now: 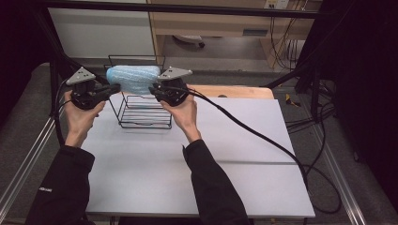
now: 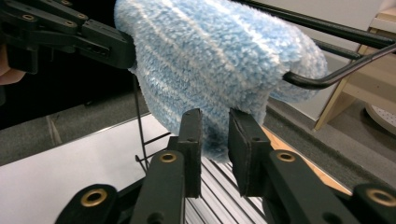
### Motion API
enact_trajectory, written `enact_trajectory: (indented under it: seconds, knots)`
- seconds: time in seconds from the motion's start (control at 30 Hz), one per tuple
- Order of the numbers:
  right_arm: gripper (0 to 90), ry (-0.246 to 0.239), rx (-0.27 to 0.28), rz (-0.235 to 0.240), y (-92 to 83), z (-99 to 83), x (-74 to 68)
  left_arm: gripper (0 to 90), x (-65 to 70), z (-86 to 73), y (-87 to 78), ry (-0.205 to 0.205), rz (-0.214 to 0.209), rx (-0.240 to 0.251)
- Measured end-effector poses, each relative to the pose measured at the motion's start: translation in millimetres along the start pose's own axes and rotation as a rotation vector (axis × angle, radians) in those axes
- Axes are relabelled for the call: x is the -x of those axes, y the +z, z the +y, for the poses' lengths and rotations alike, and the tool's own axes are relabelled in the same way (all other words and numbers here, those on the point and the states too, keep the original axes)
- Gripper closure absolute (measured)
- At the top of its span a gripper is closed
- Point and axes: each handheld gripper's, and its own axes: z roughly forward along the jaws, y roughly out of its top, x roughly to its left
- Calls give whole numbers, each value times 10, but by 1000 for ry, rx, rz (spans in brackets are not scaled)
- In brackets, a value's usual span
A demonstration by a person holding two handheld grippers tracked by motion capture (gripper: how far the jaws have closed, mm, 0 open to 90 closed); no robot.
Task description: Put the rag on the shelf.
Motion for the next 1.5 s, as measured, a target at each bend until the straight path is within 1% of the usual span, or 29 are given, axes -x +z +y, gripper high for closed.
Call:
enact_trajectory:
  seconds: [0.2,0.5,0.6,0.67,0.77,0.83,0.9,1.07,1.17,1.2,1.27,1.33,1.5]
  knots:
    - [629,13,27,29,-159,61,-48,797,23,34,-146,-7,-16,10]
    - [530,40,41,39,-349,153,-62,651,75,104,-291,11,17,-22]
    - [467,53,44,36,-413,181,-62,592,90,104,-329,15,28,-41]
    - [422,54,36,30,-454,187,-60,533,100,90,-351,18,33,-59]
    - [352,72,25,44,-521,171,-54,459,109,52,-385,21,47,-74]
    - [307,73,15,41,-563,151,-49,408,108,23,-399,20,56,-92]
    - [278,77,8,36,-606,127,-41,376,106,-6,-412,16,65,-99]
    - [200,86,0,33,-724,43,-12,314,119,-61,-442,6,66,-99]
    - [154,102,-10,30,-798,-27,17,276,141,-102,-441,10,67,-109]
    - [141,104,-13,27,-826,-54,27,265,151,-124,-438,10,62,-112]
    - [118,107,-19,24,-883,-114,46,239,180,-184,-426,7,48,-120]
    - [101,113,-22,21,-943,-185,68,212,217,-260,-411,16,41,-138]
    - [79,141,-36,10,-1101,-398,151,143,314,-498,-352,17,19,-171]
